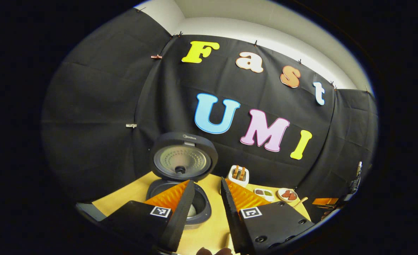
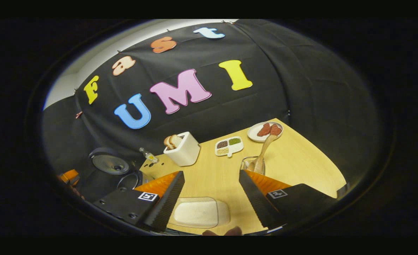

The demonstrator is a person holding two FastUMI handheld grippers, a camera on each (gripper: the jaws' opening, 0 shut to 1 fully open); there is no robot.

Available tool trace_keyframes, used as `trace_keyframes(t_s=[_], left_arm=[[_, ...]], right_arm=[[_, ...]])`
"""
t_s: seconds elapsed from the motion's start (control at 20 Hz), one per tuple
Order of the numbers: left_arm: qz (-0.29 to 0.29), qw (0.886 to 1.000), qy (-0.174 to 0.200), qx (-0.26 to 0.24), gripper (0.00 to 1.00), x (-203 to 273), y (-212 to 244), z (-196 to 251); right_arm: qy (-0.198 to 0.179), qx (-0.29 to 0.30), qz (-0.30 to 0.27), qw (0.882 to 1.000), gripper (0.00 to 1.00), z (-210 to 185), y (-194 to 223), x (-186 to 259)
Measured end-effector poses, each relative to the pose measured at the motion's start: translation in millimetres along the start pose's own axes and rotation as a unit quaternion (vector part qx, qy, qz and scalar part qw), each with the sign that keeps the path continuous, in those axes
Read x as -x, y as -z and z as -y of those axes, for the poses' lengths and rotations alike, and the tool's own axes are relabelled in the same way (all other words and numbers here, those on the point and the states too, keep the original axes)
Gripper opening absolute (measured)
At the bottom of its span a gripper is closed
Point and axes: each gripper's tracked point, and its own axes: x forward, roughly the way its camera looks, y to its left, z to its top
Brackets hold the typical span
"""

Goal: Close the left gripper, press the button to open the rice cooker; take a wooden spoon from the chopstick holder with the right hand, scoop a spoonful of rice and pour it into the rice cooker, then put the wooden spoon back into the chopstick holder.

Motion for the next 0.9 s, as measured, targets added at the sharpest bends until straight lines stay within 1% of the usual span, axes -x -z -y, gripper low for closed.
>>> trace_keyframes(t_s=[0.05,0.1,0.15,0.2,0.35,0.5,0.55,0.6,0.65,0.7,0.75,0.8,0.9], left_arm=[[0.014,1.000,0.002,-0.009,0.57,-7,-12,-7],[0.031,0.999,-0.005,-0.024,0.57,-16,-24,-15],[0.045,0.998,-0.020,-0.040,0.59,-25,-38,-25],[0.056,0.997,-0.023,-0.052,0.61,-37,-47,-29],[0.080,0.994,-0.024,-0.077,0.63,-68,-67,-25],[0.106,0.991,-0.017,-0.083,0.66,-92,-88,-16],[0.111,0.990,-0.020,-0.084,0.67,-100,-93,-16],[0.114,0.989,-0.025,-0.087,0.63,-108,-95,-18],[0.115,0.989,-0.030,-0.088,0.64,-117,-98,-20],[0.109,0.990,-0.037,-0.086,0.69,-129,-98,-22],[0.099,0.991,-0.042,-0.081,0.67,-140,-96,-26],[0.087,0.992,-0.052,-0.078,0.71,-150,-94,-30],[0.075,0.992,-0.067,-0.073,0.73,-169,-96,-37]], right_arm=[[0.001,0.008,-0.007,1.000,0.96,-10,11,6],[0.005,0.017,-0.014,1.000,0.96,-17,21,10],[0.010,0.025,-0.022,0.999,0.96,-23,31,15],[0.013,0.029,-0.028,0.999,0.97,-29,39,21],[0.020,0.040,-0.039,0.998,0.96,-44,57,34],[0.027,0.052,-0.053,0.997,0.96,-52,67,42],[0.030,0.056,-0.053,0.997,0.97,-54,67,45],[0.032,0.060,-0.052,0.996,0.96,-56,66,46],[0.033,0.062,-0.054,0.996,0.96,-58,67,47],[0.033,0.065,-0.058,0.996,0.96,-59,69,48],[0.035,0.068,-0.060,0.995,0.96,-59,71,50],[0.036,0.071,-0.062,0.995,0.97,-58,71,51],[0.037,0.077,-0.066,0.994,0.96,-60,72,51]])
